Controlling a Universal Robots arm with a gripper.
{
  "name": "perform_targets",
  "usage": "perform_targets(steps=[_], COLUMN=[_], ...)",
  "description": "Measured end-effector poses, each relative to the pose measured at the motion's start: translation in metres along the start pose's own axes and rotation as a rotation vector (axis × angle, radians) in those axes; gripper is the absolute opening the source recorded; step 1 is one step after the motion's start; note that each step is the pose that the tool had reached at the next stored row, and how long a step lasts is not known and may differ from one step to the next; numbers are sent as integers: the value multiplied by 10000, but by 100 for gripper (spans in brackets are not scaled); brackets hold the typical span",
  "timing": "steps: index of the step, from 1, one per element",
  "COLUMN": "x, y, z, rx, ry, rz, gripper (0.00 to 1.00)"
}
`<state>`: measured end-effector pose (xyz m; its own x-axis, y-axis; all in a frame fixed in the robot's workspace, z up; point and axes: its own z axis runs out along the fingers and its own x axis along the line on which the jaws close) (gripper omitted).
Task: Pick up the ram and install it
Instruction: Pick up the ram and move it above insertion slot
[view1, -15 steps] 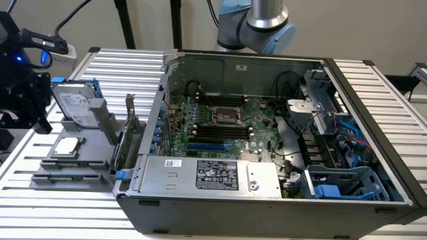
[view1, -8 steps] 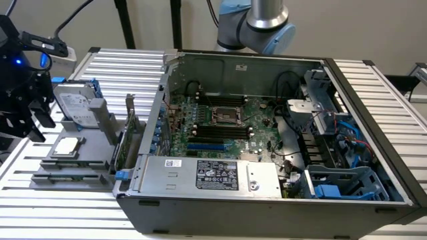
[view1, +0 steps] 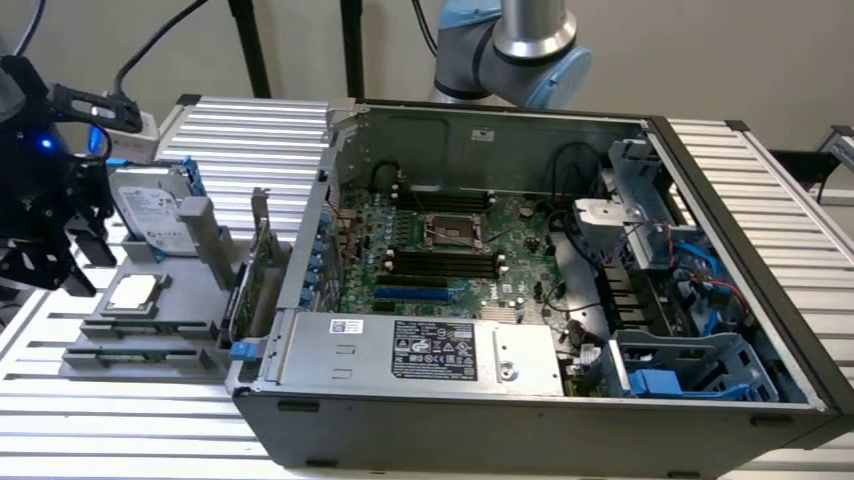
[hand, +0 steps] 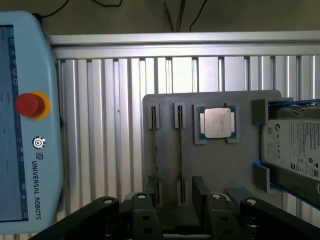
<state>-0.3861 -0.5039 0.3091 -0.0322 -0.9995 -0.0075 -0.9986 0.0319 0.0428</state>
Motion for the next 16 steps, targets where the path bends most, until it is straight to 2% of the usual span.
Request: perform_targets(steps=[16], x=[30], y=[-34], z=[290], rx=[-2], ry=[11], rz=[-277], gripper=[42])
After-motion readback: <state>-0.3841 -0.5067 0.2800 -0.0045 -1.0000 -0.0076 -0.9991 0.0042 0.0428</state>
